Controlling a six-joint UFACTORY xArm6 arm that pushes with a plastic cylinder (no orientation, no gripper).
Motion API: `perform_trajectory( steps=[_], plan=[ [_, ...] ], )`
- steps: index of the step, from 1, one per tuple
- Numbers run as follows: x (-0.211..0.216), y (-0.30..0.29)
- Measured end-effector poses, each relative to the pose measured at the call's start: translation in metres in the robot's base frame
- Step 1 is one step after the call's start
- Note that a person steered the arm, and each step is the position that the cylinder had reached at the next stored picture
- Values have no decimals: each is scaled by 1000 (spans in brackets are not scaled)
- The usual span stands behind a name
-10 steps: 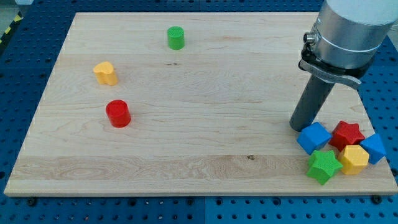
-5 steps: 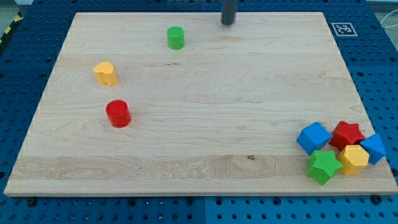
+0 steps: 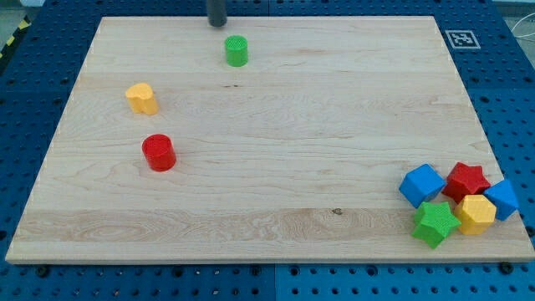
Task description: Slide the green circle towards center
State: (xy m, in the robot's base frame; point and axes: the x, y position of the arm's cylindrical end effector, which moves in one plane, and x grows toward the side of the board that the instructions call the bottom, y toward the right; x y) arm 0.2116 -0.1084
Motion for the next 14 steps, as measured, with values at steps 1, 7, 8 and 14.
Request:
perform_trajectory(
  steps=[1,7,8,14],
  plan=[
    [19,-7],
    [131,74],
    [154,74],
    [166,31]
  ],
)
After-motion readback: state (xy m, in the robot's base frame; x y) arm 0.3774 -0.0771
